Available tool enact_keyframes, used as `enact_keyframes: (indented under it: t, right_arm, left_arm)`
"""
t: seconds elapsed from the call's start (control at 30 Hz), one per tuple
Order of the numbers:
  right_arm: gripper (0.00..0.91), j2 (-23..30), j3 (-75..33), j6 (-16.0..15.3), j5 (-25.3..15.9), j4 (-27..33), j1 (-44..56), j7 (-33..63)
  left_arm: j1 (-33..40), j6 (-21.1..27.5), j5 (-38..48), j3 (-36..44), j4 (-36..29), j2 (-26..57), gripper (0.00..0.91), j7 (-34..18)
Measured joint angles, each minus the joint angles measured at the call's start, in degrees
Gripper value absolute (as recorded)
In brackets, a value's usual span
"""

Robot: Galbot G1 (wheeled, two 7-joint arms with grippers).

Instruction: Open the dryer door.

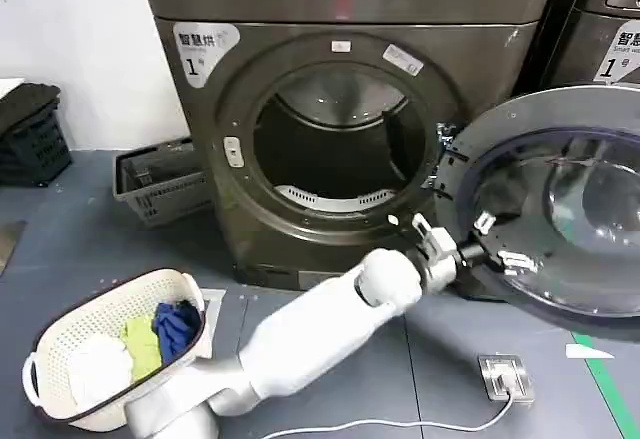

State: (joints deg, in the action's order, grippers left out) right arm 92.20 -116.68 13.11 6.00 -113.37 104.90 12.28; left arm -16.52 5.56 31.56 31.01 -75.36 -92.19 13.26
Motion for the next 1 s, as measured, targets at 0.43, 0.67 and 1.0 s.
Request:
enact_keyframes:
  t: [0.43,0.67,1.0]
  right_arm:
    - [0.907,0.0,1.2,0.1,-0.3,-0.2,-0.4,-0.1]
    - [0.907,0.0,1.5,0.2,0.0,-0.2,-0.7,-1.3]
    - [0.907,0.0,2.0,-2.5,1.8,-1.5,-1.6,-3.0]
  left_arm:
    - [2.1,0.0,1.2,-1.3,-0.3,0.0,0.907,2.0]
    - [1.8,0.5,1.1,-1.1,-1.7,0.0,0.907,2.7]
    - [0.1,2.4,-0.9,-0.8,-7.1,0.0,0.907,3.9]
